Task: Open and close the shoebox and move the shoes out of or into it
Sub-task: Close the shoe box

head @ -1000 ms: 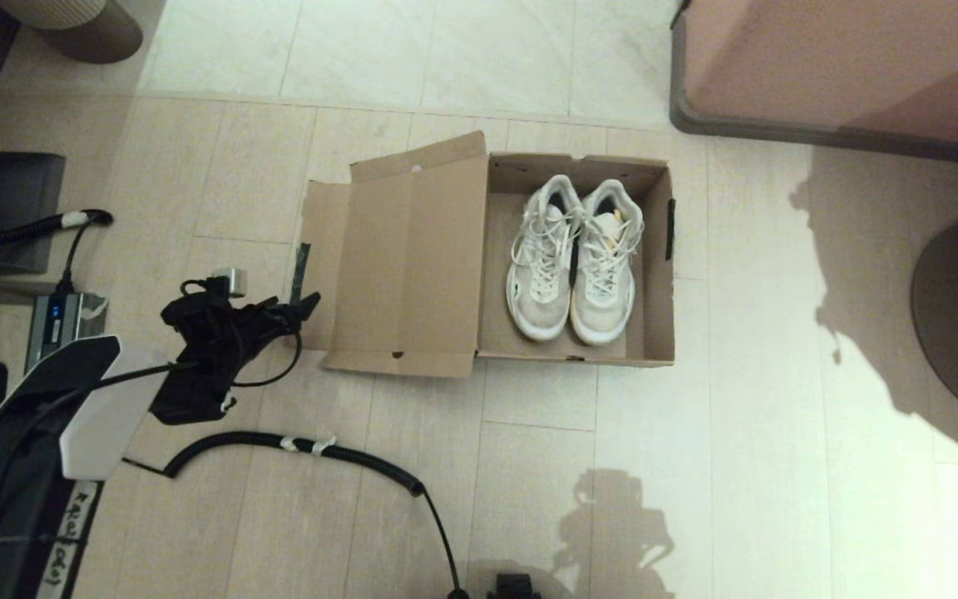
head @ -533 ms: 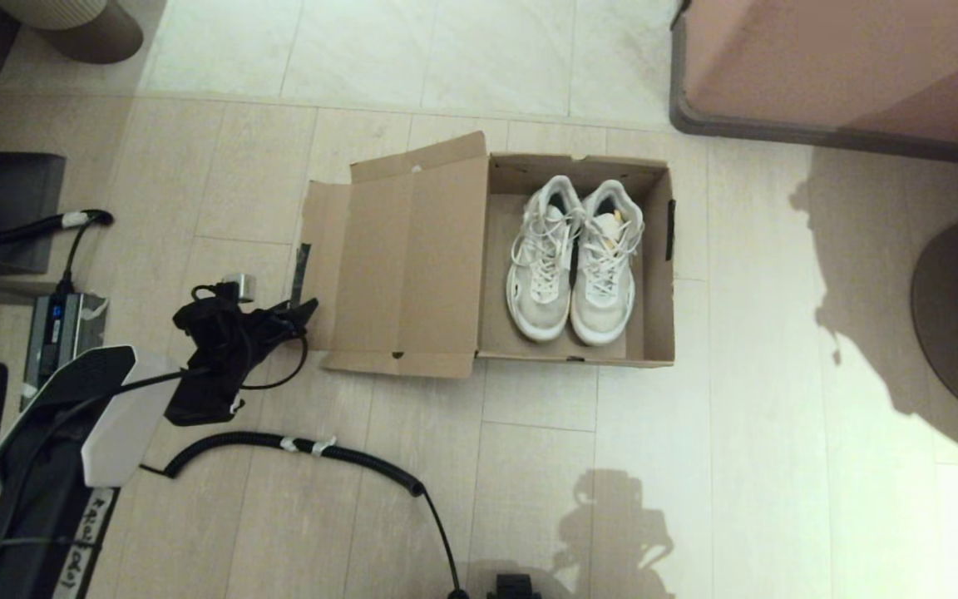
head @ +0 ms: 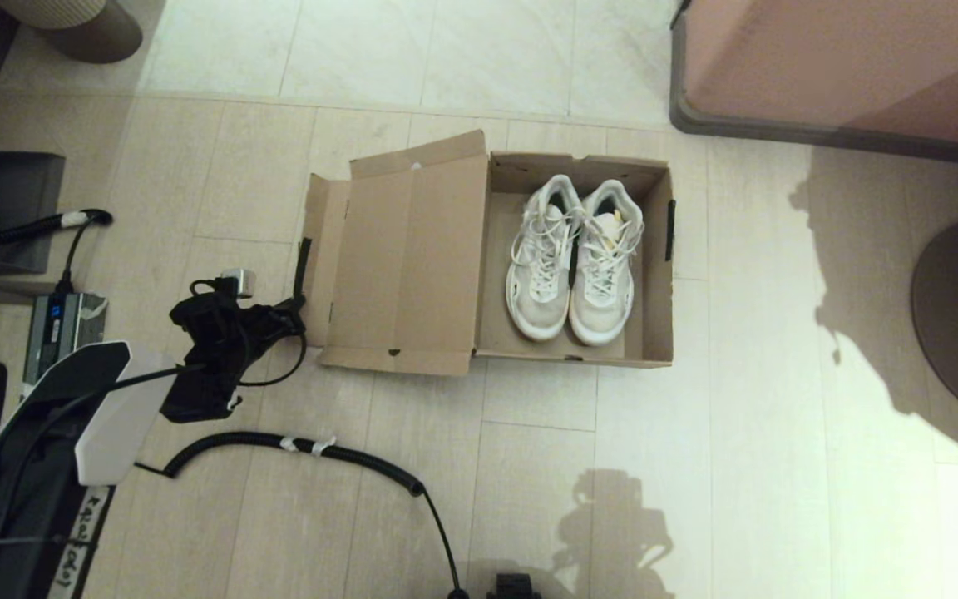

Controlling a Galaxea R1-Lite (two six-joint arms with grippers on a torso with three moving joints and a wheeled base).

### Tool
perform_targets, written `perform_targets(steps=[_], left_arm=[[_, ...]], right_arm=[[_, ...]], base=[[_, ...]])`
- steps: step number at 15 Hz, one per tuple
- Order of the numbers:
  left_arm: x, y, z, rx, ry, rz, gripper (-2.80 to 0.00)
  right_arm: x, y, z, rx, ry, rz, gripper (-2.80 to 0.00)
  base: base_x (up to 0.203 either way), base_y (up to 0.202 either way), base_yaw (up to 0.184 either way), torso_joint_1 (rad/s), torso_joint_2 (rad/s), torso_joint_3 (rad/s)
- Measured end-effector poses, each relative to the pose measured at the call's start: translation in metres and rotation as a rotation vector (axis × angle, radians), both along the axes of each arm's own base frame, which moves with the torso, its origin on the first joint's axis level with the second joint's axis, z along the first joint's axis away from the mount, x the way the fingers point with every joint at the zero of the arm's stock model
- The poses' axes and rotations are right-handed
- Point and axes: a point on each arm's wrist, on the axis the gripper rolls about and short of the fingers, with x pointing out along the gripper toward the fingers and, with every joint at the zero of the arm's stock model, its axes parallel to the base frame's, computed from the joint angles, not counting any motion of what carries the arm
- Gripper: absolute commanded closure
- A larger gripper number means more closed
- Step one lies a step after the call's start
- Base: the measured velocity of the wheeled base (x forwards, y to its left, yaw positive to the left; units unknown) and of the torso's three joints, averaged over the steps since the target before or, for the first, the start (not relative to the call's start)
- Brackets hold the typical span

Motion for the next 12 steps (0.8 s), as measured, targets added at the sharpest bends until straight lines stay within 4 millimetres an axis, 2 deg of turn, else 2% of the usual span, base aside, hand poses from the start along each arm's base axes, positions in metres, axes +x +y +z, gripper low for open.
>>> perform_targets(steps=[5, 9, 12], left_arm=[[-0.025, 0.023, 0.02, 0.203, 0.018, 0.063, 0.0], [-0.061, 0.055, 0.056, 0.264, 0.027, 0.13, 0.0], [-0.088, 0.09, 0.086, 0.276, 0.007, 0.177, 0.0]], right_arm=[[0.0, 0.0, 0.0, 0.0, 0.0, 0.0, 0.0], [0.0, 0.0, 0.0, 0.0, 0.0, 0.0, 0.0], [0.0, 0.0, 0.0, 0.0, 0.0, 0.0, 0.0]], base=[[0.0, 0.0, 0.0, 0.0, 0.0, 0.0], [0.0, 0.0, 0.0, 0.0, 0.0, 0.0], [0.0, 0.0, 0.0, 0.0, 0.0, 0.0]])
